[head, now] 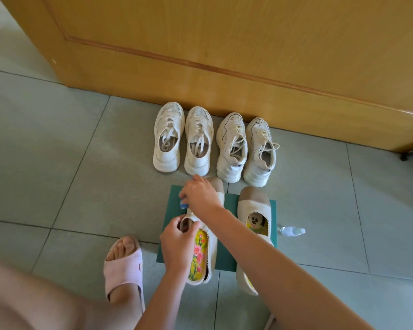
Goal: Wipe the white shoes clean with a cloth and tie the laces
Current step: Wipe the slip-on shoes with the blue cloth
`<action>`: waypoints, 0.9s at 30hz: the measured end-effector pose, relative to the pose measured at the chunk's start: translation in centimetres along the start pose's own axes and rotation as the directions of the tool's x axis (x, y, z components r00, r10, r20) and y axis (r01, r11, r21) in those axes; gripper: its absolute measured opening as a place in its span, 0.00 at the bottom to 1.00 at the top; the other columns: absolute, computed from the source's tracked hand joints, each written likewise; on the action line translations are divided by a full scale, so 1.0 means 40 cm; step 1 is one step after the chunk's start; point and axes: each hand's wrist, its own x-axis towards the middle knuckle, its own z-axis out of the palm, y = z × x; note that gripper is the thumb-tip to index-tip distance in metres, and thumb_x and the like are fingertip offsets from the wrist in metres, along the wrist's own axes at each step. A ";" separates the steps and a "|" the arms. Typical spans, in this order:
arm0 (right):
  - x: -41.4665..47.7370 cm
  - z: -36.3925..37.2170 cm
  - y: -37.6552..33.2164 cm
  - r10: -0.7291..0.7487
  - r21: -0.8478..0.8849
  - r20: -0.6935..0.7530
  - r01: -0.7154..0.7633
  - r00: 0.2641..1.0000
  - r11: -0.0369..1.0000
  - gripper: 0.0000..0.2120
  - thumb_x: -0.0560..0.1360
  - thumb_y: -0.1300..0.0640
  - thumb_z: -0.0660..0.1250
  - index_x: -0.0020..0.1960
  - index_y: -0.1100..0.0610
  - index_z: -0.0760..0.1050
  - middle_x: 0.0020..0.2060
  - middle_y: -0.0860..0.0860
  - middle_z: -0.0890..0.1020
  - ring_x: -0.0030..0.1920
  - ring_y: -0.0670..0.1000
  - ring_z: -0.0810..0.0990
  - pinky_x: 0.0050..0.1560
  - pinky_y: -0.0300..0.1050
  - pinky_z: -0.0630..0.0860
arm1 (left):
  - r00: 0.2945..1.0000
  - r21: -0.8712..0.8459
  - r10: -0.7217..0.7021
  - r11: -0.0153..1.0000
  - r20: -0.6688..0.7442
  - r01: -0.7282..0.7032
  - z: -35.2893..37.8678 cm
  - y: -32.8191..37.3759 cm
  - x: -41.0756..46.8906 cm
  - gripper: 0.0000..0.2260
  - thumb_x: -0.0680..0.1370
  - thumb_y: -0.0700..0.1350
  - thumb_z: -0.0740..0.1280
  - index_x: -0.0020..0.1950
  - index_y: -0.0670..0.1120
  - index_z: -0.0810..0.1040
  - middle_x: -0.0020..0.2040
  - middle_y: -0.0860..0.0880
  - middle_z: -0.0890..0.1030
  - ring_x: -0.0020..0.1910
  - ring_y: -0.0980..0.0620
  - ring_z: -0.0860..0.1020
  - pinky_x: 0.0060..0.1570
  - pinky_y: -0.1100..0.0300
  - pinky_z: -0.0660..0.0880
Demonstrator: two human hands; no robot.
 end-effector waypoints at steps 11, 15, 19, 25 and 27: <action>-0.079 -0.001 0.112 0.577 0.746 -0.256 -0.221 0.775 0.628 0.09 0.74 0.58 0.69 0.53 0.55 0.82 0.47 0.53 0.80 0.51 0.53 0.77 0.51 0.47 0.75 | 1.000 0.000 0.013 1.000 0.016 -0.013 -0.003 0.002 -0.002 0.06 0.73 0.48 0.71 0.43 0.47 0.77 0.37 0.51 0.79 0.37 0.58 0.76 0.31 0.65 0.67; -0.122 0.037 0.096 0.603 0.771 -0.288 -0.194 0.744 0.607 0.09 0.74 0.60 0.69 0.53 0.57 0.82 0.45 0.52 0.77 0.52 0.53 0.75 0.54 0.45 0.72 | 1.000 -0.003 0.028 1.000 0.008 -0.028 0.000 -0.002 0.000 0.04 0.73 0.48 0.71 0.43 0.49 0.77 0.37 0.53 0.79 0.37 0.58 0.76 0.32 0.66 0.67; -0.181 0.064 0.071 0.597 0.734 -0.311 -0.212 0.739 0.645 0.08 0.74 0.60 0.68 0.53 0.57 0.82 0.42 0.49 0.75 0.49 0.51 0.74 0.49 0.38 0.68 | 0.999 -0.024 0.035 0.999 0.026 -0.035 0.002 -0.006 0.003 0.04 0.74 0.46 0.70 0.47 0.49 0.78 0.39 0.53 0.79 0.39 0.59 0.76 0.33 0.65 0.68; -0.231 0.032 0.050 0.637 0.864 -0.121 -0.236 0.761 0.445 0.07 0.74 0.60 0.69 0.51 0.56 0.82 0.38 0.48 0.76 0.36 0.44 0.74 0.36 0.25 0.69 | 0.998 -0.015 0.052 0.999 0.024 -0.052 0.001 -0.005 0.002 0.03 0.74 0.46 0.69 0.45 0.49 0.77 0.38 0.54 0.78 0.37 0.59 0.74 0.32 0.66 0.66; -0.222 0.004 0.064 0.641 0.926 -0.076 -0.185 0.763 0.330 0.07 0.74 0.61 0.69 0.51 0.57 0.81 0.32 0.46 0.77 0.31 0.46 0.73 0.31 0.28 0.70 | 0.998 -0.009 0.053 0.999 0.034 -0.053 0.002 -0.008 0.003 0.04 0.74 0.47 0.69 0.47 0.49 0.77 0.40 0.51 0.79 0.38 0.58 0.75 0.33 0.66 0.67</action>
